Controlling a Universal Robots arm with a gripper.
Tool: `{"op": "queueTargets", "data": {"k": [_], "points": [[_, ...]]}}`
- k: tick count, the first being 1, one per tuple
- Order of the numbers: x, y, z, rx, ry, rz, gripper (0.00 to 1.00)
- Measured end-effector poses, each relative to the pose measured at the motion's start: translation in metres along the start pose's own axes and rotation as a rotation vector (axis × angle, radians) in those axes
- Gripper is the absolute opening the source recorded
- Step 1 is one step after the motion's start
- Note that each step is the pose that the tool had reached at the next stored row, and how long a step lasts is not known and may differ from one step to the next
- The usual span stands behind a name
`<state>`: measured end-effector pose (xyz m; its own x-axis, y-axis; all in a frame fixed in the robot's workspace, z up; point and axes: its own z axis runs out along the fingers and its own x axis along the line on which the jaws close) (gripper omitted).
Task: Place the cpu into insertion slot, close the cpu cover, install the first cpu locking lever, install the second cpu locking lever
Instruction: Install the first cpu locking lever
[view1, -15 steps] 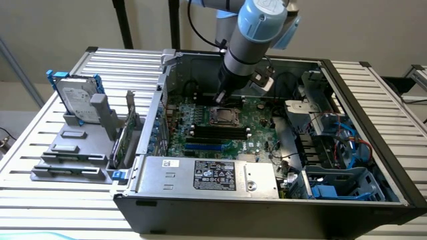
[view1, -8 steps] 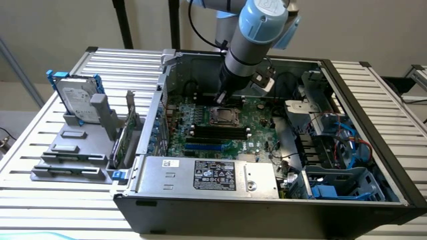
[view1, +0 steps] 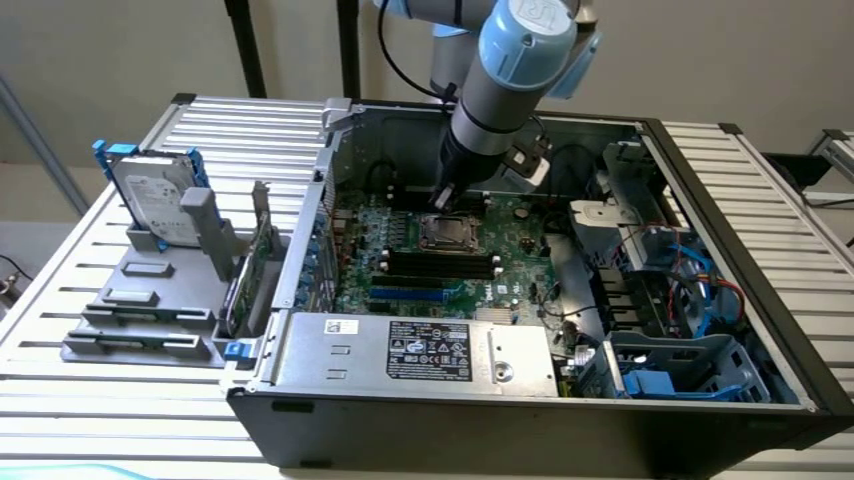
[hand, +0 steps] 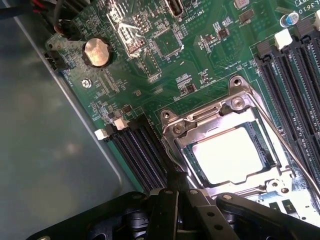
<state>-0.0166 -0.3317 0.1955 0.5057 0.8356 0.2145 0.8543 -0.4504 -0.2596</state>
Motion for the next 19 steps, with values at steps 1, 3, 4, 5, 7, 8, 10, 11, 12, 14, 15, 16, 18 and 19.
{"op": "queueTargets", "data": {"k": [1,3,4,5,7,8,10,11,12,14,15,16,18,19], "points": [[0.0001,0.0003,0.0002,-0.0005,-0.0004,0.000,0.11],[0.0002,0.0007,0.0006,-0.0019,-0.0017,0.000,0.11],[0.0003,0.0009,0.0008,-0.0026,-0.0024,0.000,0.11],[0.0003,0.0011,0.0009,-0.0033,-0.0032,0.000,0.11],[0.0004,0.0015,0.0012,-0.0048,-0.0050,0.000,0.11],[0.0005,0.0017,0.0013,-0.0056,-0.0059,0.001,0.11],[0.0006,0.0021,0.0015,-0.0068,-0.0073,0.001,0.11],[0.0006,0.0023,0.0016,-0.0070,-0.0077,0.001,0.11],[0.0007,0.0027,0.0018,-0.0071,-0.0076,0.000,0.11],[0.0010,0.0035,0.0022,-0.0071,-0.0076,0.001,0.11],[0.0013,0.0040,0.0024,-0.0071,-0.0075,0.001,0.11],[0.0016,0.0046,0.0024,-0.0071,-0.0077,0.001,0.11],[0.0023,0.0061,0.0024,-0.0072,-0.0079,0.001,0.11],[0.0028,0.0069,0.0024,-0.0071,-0.0077,0.001,0.11]]}}
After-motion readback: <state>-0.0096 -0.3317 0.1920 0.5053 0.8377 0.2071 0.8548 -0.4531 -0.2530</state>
